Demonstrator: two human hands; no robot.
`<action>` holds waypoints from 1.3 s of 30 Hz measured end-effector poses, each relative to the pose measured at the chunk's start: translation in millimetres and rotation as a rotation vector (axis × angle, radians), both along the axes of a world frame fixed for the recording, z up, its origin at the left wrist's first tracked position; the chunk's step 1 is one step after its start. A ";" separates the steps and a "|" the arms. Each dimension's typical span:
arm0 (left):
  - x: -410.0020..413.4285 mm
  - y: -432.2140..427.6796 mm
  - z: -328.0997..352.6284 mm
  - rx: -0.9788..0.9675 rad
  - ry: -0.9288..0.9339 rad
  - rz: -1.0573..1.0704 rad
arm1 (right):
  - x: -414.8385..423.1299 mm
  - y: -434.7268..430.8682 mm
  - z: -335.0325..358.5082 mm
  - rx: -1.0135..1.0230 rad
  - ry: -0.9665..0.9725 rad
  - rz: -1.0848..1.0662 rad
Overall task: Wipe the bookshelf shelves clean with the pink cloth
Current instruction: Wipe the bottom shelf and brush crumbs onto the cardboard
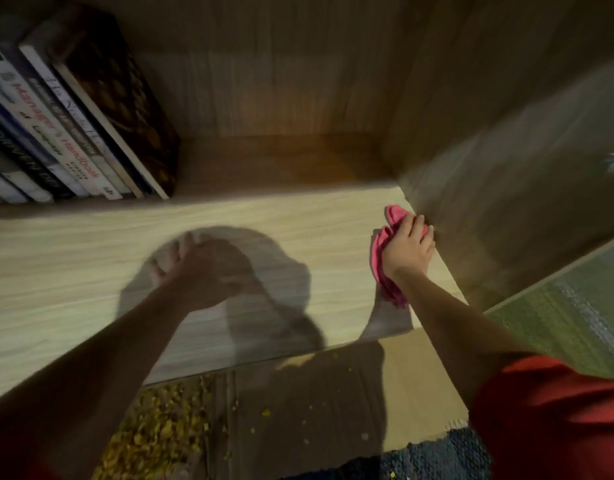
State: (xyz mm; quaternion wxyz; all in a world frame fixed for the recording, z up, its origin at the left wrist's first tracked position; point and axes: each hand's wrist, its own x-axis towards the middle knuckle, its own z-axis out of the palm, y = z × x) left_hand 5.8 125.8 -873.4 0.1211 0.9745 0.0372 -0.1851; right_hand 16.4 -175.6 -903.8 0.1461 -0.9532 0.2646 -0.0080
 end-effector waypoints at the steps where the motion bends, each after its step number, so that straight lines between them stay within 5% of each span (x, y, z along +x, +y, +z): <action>1: -1.6 12.1 0.2 0.024 0.006 0.013 | 8.9 2.1 -0.6 0.016 -0.015 -0.010; 11: 7.8 35.2 -32.4 -0.180 -0.052 -0.016 | 85.0 61.9 2.8 0.093 0.017 0.169; 21: 9.0 31.2 -30.9 -0.099 -0.079 -0.021 | 105.0 181.8 7.7 0.206 -0.037 0.648; 27: 6.3 32.8 -20.3 -0.107 -0.026 -0.012 | 79.5 219.3 8.4 0.269 -0.053 0.889; 32: -29.5 78.7 -0.4 -0.533 -0.161 0.173 | 37.4 232.8 6.8 0.478 -0.019 0.994; 39: -86.1 108.9 -1.5 -0.433 -0.340 0.294 | -36.6 249.1 6.6 0.471 -0.125 1.133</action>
